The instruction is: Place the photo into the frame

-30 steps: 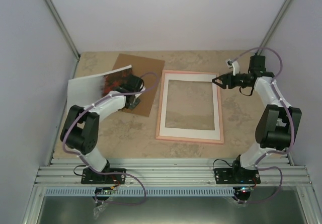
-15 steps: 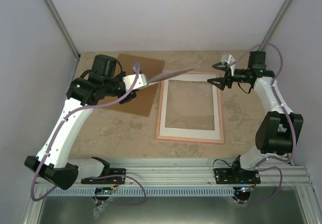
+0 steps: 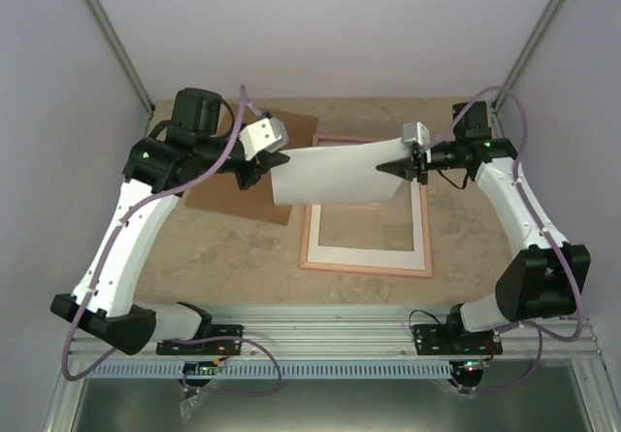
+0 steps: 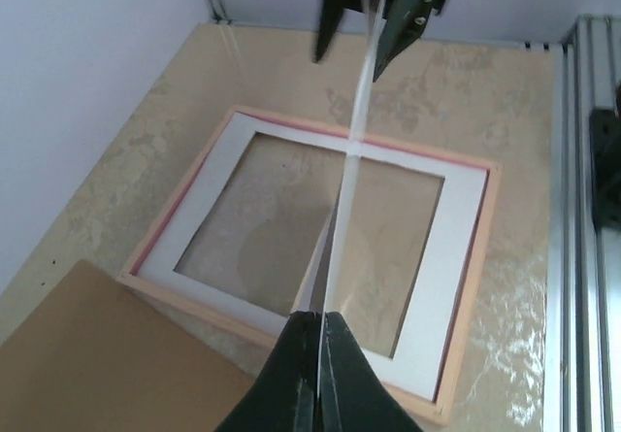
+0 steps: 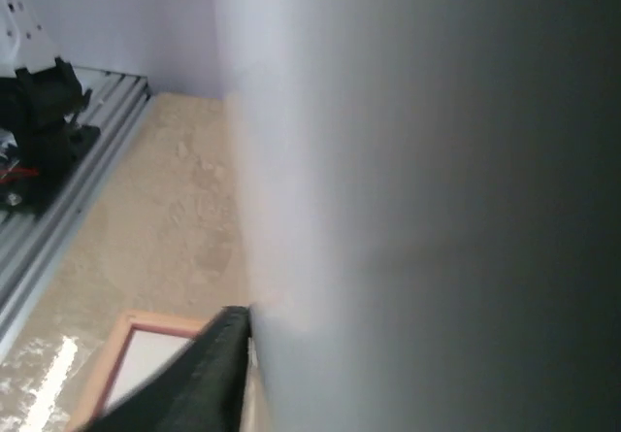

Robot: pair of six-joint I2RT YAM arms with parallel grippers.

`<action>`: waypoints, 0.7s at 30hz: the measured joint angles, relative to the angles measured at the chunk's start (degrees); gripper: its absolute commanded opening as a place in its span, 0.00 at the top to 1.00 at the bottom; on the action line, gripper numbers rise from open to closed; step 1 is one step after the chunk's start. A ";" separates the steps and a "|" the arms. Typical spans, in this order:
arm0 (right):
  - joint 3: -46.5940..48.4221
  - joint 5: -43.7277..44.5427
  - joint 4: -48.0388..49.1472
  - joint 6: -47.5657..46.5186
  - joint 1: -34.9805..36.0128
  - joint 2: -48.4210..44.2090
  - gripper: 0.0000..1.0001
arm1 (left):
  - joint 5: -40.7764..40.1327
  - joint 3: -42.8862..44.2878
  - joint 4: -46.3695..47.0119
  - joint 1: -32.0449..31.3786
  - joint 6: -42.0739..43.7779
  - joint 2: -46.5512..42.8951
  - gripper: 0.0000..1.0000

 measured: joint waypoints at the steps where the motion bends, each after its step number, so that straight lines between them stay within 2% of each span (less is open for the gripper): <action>1: -0.04 -0.11 -0.46 0.24 -0.17 -0.76 0.97 | 0.02 -0.07 1.14 0.00 -1.81 0.00 0.94; 2: -0.04 -0.20 -0.72 0.81 -0.28 -1.51 0.99 | -0.22 -0.17 2.45 0.00 -4.02 0.02 0.78; 3: -0.04 -0.26 -0.96 1.75 -0.57 -2.38 0.99 | -0.72 -0.24 4.22 0.09 -7.13 0.09 0.54; 4: -0.04 -0.31 -1.18 2.99 -0.79 -2.99 0.99 | -1.07 -0.24 6.36 0.48 -10.29 0.20 0.23; 5: -0.04 -0.37 -1.33 4.42 -1.16 -3.56 0.99 | -1.05 -0.24 8.70 1.22 -13.77 0.44 0.05; 6: -0.04 -0.61 -1.64 5.75 -1.75 -4.04 0.99 | -0.90 -0.22 10.67 2.23 -16.76 0.74 0.01; 9: 0.42 -1.77 -5.42 7.93 -4.15 -4.66 0.99 | -1.62 1.95 17.40 7.98 -28.96 3.54 0.01; 12: 2.03 -2.67 -14.23 5.42 -5.51 -4.76 0.99 | -3.21 9.14 23.06 13.33 -39.65 9.33 0.01; 16: 3.30 -3.93 -26.36 2.34 -5.29 -5.86 0.99 | -7.89 22.53 27.89 15.43 -48.22 16.48 0.01; 19: 3.32 -4.13 -30.56 2.29 -5.16 -8.24 0.99 | -11.43 32.24 31.43 15.41 -53.44 20.00 0.00; 21: 3.32 -3.96 -32.13 2.91 -4.50 -10.88 0.99 | -13.03 35.80 33.40 15.80 -57.09 20.68 0.01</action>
